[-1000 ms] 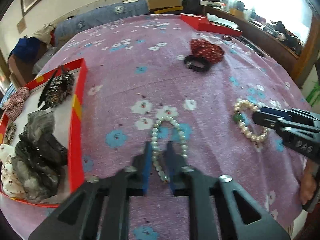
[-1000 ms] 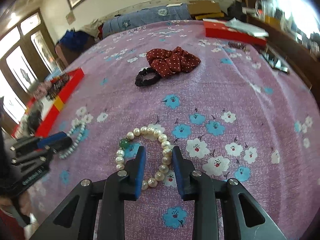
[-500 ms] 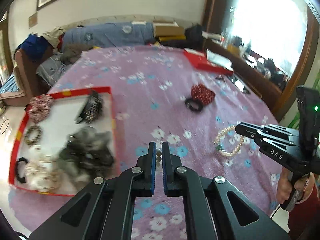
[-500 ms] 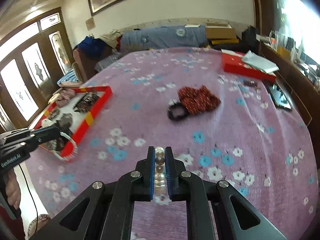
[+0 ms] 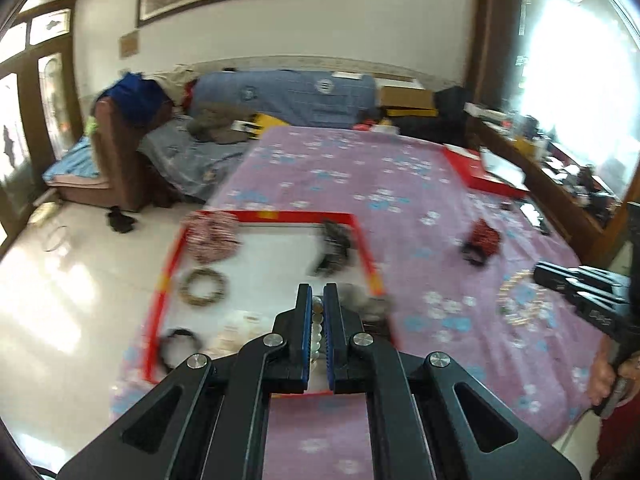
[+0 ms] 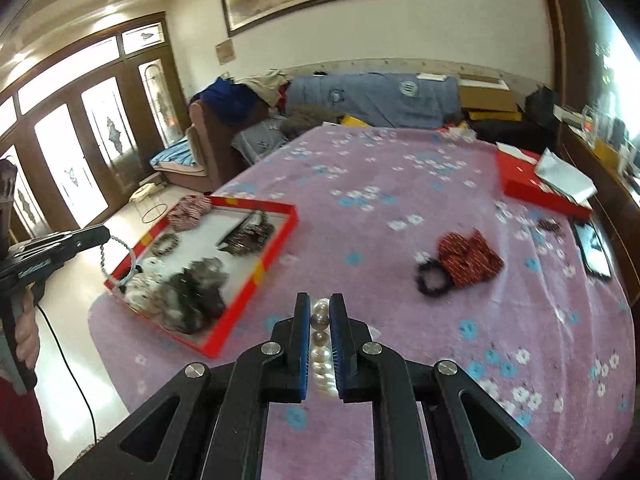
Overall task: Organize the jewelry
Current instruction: 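Carry both bracelets into the tray and open both grippers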
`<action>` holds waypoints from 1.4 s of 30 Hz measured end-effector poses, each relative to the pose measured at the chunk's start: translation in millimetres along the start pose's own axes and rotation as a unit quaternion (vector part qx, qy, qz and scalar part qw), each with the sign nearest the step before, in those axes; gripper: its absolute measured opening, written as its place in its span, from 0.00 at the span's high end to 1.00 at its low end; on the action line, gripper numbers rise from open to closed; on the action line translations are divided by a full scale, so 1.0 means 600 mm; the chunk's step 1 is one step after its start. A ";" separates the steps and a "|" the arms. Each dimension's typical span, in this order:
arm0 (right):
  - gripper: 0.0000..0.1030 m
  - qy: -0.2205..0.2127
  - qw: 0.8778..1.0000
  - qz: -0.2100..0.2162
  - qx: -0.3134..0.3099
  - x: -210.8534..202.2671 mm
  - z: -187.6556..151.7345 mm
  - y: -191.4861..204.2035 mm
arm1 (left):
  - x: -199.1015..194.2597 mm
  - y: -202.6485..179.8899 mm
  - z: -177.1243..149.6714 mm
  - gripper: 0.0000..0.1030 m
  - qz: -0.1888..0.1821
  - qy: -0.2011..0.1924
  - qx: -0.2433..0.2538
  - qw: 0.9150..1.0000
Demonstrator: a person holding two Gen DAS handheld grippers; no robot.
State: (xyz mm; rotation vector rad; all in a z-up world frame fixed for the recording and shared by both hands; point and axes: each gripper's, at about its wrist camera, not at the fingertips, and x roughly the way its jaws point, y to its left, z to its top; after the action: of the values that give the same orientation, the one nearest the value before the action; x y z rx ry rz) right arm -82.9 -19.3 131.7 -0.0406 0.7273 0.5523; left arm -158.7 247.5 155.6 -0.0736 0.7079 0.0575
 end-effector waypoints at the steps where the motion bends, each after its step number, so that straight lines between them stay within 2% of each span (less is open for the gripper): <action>1: 0.89 0.000 1.000 0.003 -0.005 0.003 0.006 0.011 | 0.001 0.012 0.003 0.95 0.005 0.002 -0.003 1.000; 8: 0.89 0.012 0.999 0.037 -0.025 0.049 0.049 0.084 | 0.030 0.089 0.022 0.95 0.016 0.023 -0.033 0.999; 14: 0.89 0.030 0.997 0.061 -0.031 0.106 0.091 0.141 | 0.080 0.121 0.039 0.95 0.002 0.038 -0.053 0.998; 22: 0.89 0.050 0.997 0.059 -0.018 0.210 0.167 0.176 | 0.173 0.121 0.060 0.95 -0.047 0.058 -0.082 0.994; 27: 0.89 0.065 0.997 0.045 -0.003 0.276 0.206 0.178 | 0.242 0.127 0.081 0.95 -0.059 0.077 -0.097 0.990; 32: 0.89 0.086 0.995 0.042 0.018 0.342 0.229 0.179 | 0.307 0.143 0.100 0.95 -0.040 0.091 -0.104 0.990; 37: 0.89 0.099 0.991 0.076 0.055 0.394 0.248 0.182 | 0.356 0.175 0.098 0.95 -0.015 0.116 -0.124 0.985; 42: 0.89 0.107 0.987 0.099 0.070 0.422 0.249 0.185 | 0.371 0.191 0.087 0.95 -0.014 0.122 -0.134 0.983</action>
State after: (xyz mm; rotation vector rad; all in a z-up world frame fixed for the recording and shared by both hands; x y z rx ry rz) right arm 109.8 226.4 98.9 0.1048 0.9840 0.6917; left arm 35.2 372.3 44.7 -0.3523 0.9413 0.1187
